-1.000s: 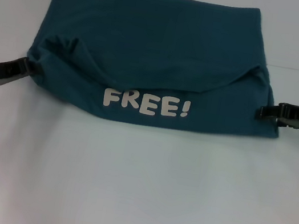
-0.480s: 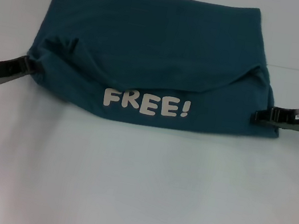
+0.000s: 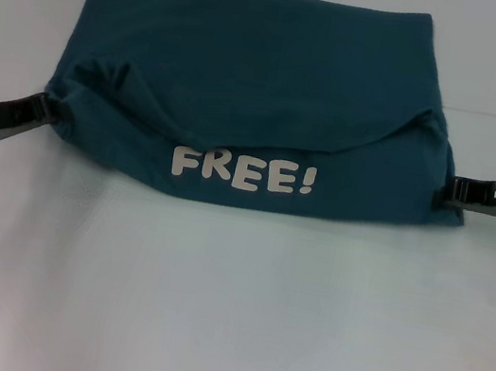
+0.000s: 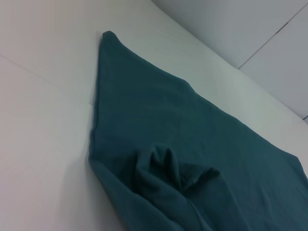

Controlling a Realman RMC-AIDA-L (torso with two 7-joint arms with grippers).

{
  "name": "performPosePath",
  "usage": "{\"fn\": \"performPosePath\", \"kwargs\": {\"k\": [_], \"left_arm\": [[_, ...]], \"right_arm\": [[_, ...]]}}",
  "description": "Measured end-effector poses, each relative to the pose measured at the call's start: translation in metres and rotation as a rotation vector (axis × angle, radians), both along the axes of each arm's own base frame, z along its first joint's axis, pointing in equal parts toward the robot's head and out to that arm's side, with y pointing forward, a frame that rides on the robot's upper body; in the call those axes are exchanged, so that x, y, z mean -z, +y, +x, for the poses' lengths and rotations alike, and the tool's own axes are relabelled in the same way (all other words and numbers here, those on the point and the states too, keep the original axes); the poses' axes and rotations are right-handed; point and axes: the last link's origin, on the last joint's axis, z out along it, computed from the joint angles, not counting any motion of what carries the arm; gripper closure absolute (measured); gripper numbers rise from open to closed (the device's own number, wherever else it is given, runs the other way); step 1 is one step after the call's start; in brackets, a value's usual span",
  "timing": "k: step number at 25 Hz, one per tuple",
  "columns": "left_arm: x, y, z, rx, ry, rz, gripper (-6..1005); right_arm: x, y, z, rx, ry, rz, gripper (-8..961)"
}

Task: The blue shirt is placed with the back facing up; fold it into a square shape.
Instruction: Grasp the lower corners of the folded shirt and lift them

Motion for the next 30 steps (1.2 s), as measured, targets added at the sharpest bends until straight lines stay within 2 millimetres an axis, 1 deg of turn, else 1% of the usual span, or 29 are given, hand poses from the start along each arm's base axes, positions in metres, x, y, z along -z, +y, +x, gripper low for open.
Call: {"fn": "performPosePath", "kwargs": {"k": [8, 12, 17, 21, 26, 30], "left_arm": [[0.001, -0.003, 0.002, 0.02, -0.007, -0.027, 976], [0.0, -0.012, 0.002, 0.04, -0.02, -0.082, 975], [-0.007, -0.032, -0.004, 0.041, 0.008, -0.201, 975], [-0.012, -0.054, -0.009, 0.066, 0.012, -0.282, 974], [-0.019, -0.089, -0.012, 0.113, 0.009, -0.428, 974], [-0.021, -0.104, -0.016, 0.103, 0.017, -0.496, 973]], "right_arm": [[-0.009, -0.005, 0.0, 0.001, 0.033, -0.014, 923], [-0.019, -0.013, -0.003, -0.002, 0.071, -0.048, 922], [-0.029, -0.032, -0.002, 0.008, 0.115, -0.141, 922], [-0.032, -0.051, 0.005, 0.033, 0.14, -0.215, 922], [-0.035, -0.078, 0.017, 0.073, 0.179, -0.318, 922], [-0.039, -0.098, 0.027, 0.111, 0.212, -0.38, 922]]}}
